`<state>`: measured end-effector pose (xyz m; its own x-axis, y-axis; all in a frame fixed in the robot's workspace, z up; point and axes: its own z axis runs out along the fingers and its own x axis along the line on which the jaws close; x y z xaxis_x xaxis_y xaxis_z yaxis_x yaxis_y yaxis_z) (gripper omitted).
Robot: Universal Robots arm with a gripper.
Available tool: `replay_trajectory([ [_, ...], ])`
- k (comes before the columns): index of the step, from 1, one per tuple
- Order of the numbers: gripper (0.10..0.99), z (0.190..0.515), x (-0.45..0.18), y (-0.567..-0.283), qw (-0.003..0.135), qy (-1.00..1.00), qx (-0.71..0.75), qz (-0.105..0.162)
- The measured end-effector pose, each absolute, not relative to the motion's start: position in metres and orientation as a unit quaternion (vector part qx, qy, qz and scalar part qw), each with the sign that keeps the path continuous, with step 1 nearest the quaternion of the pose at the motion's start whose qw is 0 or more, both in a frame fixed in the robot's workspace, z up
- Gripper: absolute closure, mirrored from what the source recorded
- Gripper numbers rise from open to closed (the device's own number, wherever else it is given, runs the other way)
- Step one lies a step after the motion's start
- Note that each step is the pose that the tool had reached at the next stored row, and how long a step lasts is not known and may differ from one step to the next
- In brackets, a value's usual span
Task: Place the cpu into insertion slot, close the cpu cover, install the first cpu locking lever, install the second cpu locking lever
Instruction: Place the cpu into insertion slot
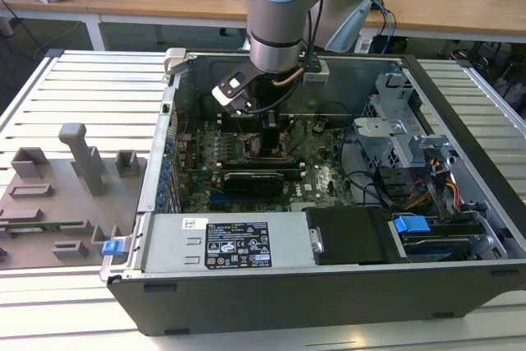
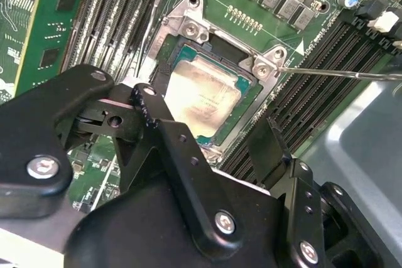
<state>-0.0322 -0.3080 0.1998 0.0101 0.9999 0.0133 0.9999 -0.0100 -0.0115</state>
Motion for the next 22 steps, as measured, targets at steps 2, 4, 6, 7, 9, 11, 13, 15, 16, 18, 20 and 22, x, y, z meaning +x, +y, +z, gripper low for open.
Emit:
replay_trajectory([
  [2,0.329,0.200,-0.032,-0.308,0.009,-0.704,-0.711,-0.001],
  [4,0.329,0.201,-0.032,-0.308,0.007,-0.704,-0.710,0.001],
  [6,0.329,0.205,-0.033,-0.308,0.004,-0.704,-0.710,0.004],
  [7,0.329,0.207,-0.033,-0.308,0.003,-0.704,-0.710,0.005],
  [9,0.329,0.215,-0.033,-0.308,0.002,-0.704,-0.710,0.005],
  [11,0.412,0.226,-0.035,-0.308,0.002,-0.704,-0.710,0.004],
  [13,0.475,0.233,-0.036,-0.308,0.001,-0.705,-0.710,0.004],
  [15,0.659,0.240,-0.038,-0.309,0.000,-0.705,-0.709,0.003],
  [16,0.659,0.242,-0.038,-0.309,0.000,-0.705,-0.709,0.002],
  [18,0.776,0.246,-0.039,-0.309,-0.001,-0.705,-0.709,0.002],
  [20,0.898,0.253,-0.040,-0.309,-0.001,-0.705,-0.709,0.002],
  [22,0.980,0.267,-0.040,-0.309,-0.001,-0.706,-0.708,0.002],
])
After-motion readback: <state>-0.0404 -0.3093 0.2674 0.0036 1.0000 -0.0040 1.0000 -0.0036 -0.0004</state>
